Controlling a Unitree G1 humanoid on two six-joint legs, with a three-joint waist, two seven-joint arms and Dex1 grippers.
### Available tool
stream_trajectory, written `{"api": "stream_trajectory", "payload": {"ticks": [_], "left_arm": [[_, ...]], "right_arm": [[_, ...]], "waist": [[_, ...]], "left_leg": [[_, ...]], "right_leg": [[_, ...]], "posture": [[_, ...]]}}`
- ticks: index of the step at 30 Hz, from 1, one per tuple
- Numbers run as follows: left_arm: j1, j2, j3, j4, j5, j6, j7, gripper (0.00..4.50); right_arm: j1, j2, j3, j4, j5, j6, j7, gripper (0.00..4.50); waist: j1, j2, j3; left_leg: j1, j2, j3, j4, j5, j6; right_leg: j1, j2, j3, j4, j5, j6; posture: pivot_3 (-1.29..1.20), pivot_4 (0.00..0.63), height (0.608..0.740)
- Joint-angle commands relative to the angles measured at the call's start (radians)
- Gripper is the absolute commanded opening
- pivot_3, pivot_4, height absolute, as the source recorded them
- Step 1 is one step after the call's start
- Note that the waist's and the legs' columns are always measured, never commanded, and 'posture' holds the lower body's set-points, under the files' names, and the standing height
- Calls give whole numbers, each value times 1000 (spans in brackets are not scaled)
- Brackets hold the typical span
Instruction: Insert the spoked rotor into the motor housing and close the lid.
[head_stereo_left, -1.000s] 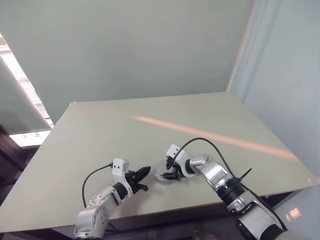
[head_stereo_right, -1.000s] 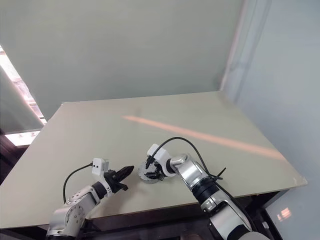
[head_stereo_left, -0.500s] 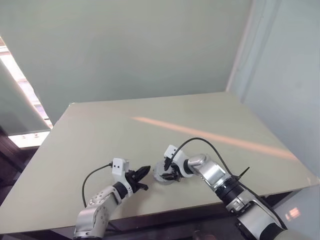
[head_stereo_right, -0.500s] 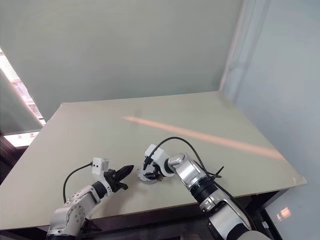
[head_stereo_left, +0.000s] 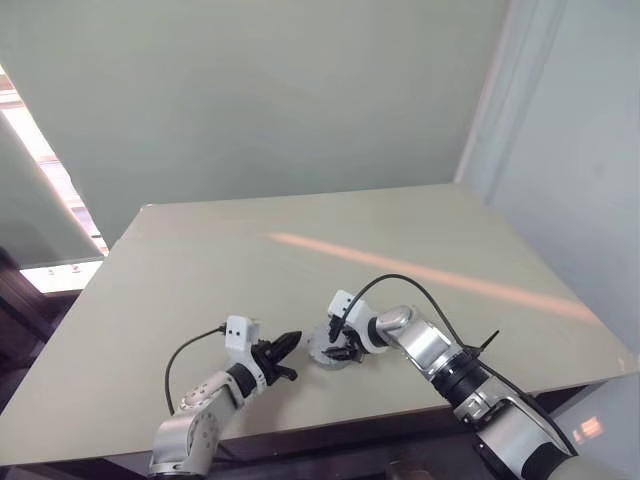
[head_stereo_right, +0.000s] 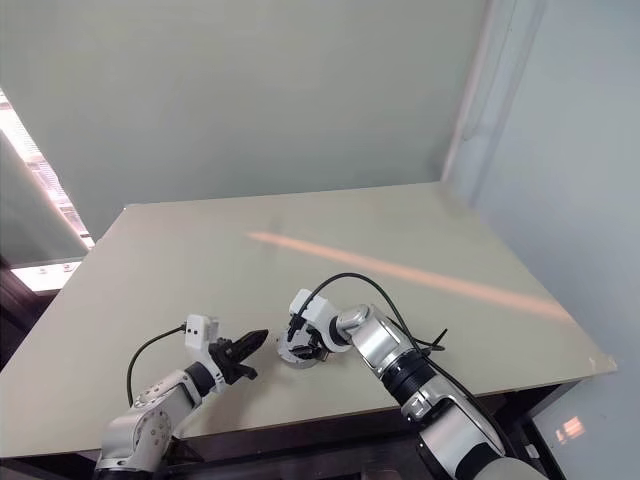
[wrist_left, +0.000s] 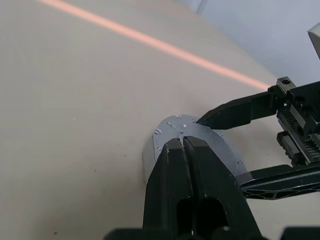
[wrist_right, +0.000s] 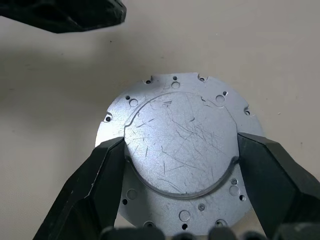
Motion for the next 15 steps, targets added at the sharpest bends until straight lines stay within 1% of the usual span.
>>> {"api": "stream_trajectory", "payload": {"ticks": [1,8,15], "left_arm": [[-42,-18,-47,22,49,-39,3,0],[-90,-15,-117,152,175,-64,32,0],[-97,-3,-138,196,222,-79,28,0]], "right_arm": [[45,-25,58,105,-51,31,0,3242],[43,-25,54,102,-52,24,-5,3242],[49,-29,29,78,-41,30,-17,3242]], "waist": [[0,0,0],[0,0,-1],[2,3,-5]], "left_leg": [[0,0,0,0,0,0],[0,0,0,0,0,0],[1,-1,0,0,0,0]], "right_leg": [[0,0,0,0,0,0],[0,0,0,0,0,0],[1,0,0,0,0,0]], "posture": [[0,0,740],[0,0,740],[0,0,740]]}}
